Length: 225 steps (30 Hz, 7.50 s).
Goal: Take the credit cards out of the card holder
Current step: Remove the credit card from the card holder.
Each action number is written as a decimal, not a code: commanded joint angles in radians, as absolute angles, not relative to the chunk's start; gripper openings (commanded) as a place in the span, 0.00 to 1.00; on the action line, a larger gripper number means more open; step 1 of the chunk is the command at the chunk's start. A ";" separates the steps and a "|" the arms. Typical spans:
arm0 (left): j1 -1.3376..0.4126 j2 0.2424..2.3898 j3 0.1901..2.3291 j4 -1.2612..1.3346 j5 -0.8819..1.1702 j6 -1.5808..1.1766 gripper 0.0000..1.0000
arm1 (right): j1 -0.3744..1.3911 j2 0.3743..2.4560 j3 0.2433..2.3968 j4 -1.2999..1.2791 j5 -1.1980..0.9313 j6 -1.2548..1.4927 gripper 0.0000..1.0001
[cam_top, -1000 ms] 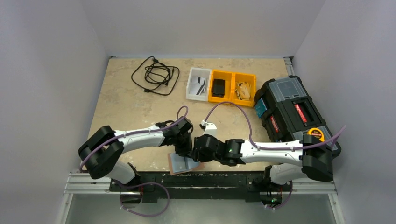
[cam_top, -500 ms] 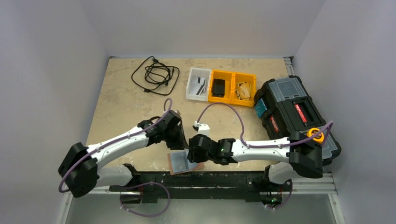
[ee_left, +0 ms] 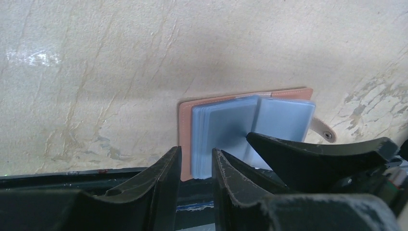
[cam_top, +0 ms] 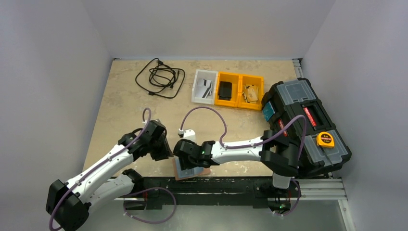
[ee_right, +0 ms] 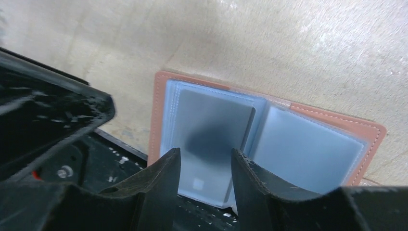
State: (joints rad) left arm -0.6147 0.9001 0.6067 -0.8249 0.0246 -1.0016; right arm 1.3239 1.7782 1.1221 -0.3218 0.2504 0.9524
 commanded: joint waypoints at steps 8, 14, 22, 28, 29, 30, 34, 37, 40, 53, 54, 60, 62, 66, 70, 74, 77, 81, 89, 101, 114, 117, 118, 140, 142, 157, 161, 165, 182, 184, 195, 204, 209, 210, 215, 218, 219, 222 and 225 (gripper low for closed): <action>-0.601 0.886 0.583 -0.836 0.014 -0.964 0.29 | 1.354 1.851 1.213 -0.471 0.327 0.941 0.45; -0.601 0.910 0.557 -0.784 0.063 -0.950 0.29 | 1.355 1.869 1.167 -0.454 0.289 0.971 0.36; -0.603 0.952 0.541 -0.718 0.138 -0.922 0.28 | 1.351 1.834 1.063 -0.356 0.228 1.006 0.11; -0.634 0.968 0.548 -0.679 0.165 -0.918 0.27 | 1.339 1.809 0.996 -0.259 0.174 1.022 0.10; -0.647 0.976 0.551 -0.670 0.166 -0.917 0.27 | 1.336 1.802 0.984 -0.243 0.166 1.026 0.11; -0.661 0.987 0.554 -0.660 0.168 -0.919 0.27 | 1.331 1.796 0.971 -0.223 0.156 1.027 0.12; -0.721 1.055 0.567 -0.621 0.162 -0.934 0.28 | 1.310 1.772 0.919 -0.159 0.117 1.038 0.12; -0.747 1.102 0.568 -0.594 0.153 -0.950 0.28 | 1.300 1.752 0.889 -0.121 0.102 1.047 0.12; -0.753 1.138 0.560 -0.555 0.158 -0.954 0.28 | 1.294 1.730 0.859 -0.082 0.087 1.052 0.12; -0.757 1.231 0.556 -0.504 0.163 -0.955 0.27 | 1.263 1.699 0.785 0.045 0.023 1.069 0.12; -0.757 1.233 0.556 -0.502 0.158 -0.958 0.26 | 1.260 1.694 0.781 0.046 0.023 1.069 0.12; -0.757 1.237 0.555 -0.508 0.137 -0.971 0.14 | 1.254 1.648 0.790 0.029 0.036 1.058 0.15; -0.756 1.234 0.558 -0.516 0.130 -0.972 0.11 | 1.253 1.628 0.804 0.014 0.046 1.052 0.17; -0.756 1.223 0.563 -0.527 0.124 -0.973 0.05 | 1.252 1.598 0.829 -0.024 0.055 1.043 0.21; -0.756 1.197 0.567 -0.535 0.126 -0.970 0.00 | 1.252 1.569 0.851 -0.070 0.076 1.043 0.21; -0.759 1.183 0.579 -0.528 0.157 -0.953 0.00 | 1.251 1.534 0.873 -0.132 0.116 1.043 0.21; -0.775 1.178 0.590 -0.506 0.180 -0.948 0.00 | 1.252 1.502 0.887 -0.181 0.150 1.018 0.36; -0.794 1.179 0.611 -0.471 0.215 -0.950 0.00 | 1.251 1.456 0.897 -0.233 0.189 1.014 0.37; -0.821 1.200 0.659 -0.436 0.241 -0.971 0.01 | 1.252 1.392 0.892 -0.324 0.256 1.022 0.37; -0.885 1.361 0.730 -0.354 0.290 -1.008 0.18 | 1.251 1.272 0.838 -0.416 0.335 1.072 0.36; -0.914 1.485 0.778 -0.313 0.305 -1.031 0.42 | 1.252 1.230 0.803 -0.431 0.359 1.097 0.35; -0.913 1.445 0.795 -0.361 0.264 -1.019 0.45 | 1.253 1.220 0.798 -0.406 0.347 1.095 0.35; -0.912 1.432 0.802 -0.384 0.248 -1.015 0.46 | 1.253 1.216 0.796 -0.393 0.338 1.091 0.34; -0.718 1.086 0.650 -0.674 0.055 -0.941 0.36 | 1.284 1.469 0.864 -0.063 0.060 1.066 0.31; -0.718 1.073 0.624 -0.665 0.061 -0.943 0.33 | 1.277 1.497 0.860 -0.032 0.044 1.068 0.30; -0.720 1.052 0.565 -0.609 0.099 -0.943 0.14 | 1.163 1.592 0.709 0.133 -0.055 1.093 0.29; -0.719 1.051 0.561 -0.608 0.099 -0.946 0.12 | 1.150 1.629 0.696 0.174 -0.081 1.085 0.29; -0.719 1.053 0.554 -0.605 0.104 -0.948 0.10 | 1.123 1.660 0.687 0.194 -0.092 1.070 0.30; -0.721 1.094 0.533 -0.586 0.109 -0.978 0.04 | 1.102 1.730 0.721 0.204 -0.118 1.017 0.30; -0.721 1.085 0.536 -0.612 0.085 -0.988 0.04 | 1.103 1.721 0.721 0.198 -0.114 1.016 0.30; -0.750 1.040 0.499 -0.628 0.056 -1.047 0.08 | 1.103 1.711 0.720 0.187 -0.115 1.005 0.30; -0.771 1.081 0.475 -0.579 0.060 -1.081 0.07 | 1.103 1.708 0.729 0.189 -0.115 0.995 0.30; -0.788 1.116 0.482 -0.560 0.060 -1.093 0.07 | 1.103 1.714 0.720 0.208 -0.128 1.001 0.30; -0.789 1.121 0.482 -0.558 0.059 -1.096 0.07 | 1.103 1.714 0.715 0.215 -0.134 1.003 0.30; -0.791 1.145 0.480 -0.571 0.037 -1.116 0.02 | 1.100 1.693 0.673 0.272 -0.183 1.023 0.30; -0.790 1.148 0.473 -0.592 0.019 -1.135 0.00 | 1.094 1.679 0.637 0.323 -0.210 1.035 0.30; -0.790 1.150 0.471 -0.598 0.015 -1.140 0.00 | 1.089 1.676 0.620 0.350 -0.224 1.042 0.30; -0.791 1.148 0.465 -0.610 0.005 -1.152 0.00 | 1.065 1.664 0.561 0.445 -0.273 1.075 0.30; -0.790 1.149 0.460 -0.614 0.003 -1.163 0.00 | 1.045 1.656 0.519 0.538 -0.308 1.106 0.30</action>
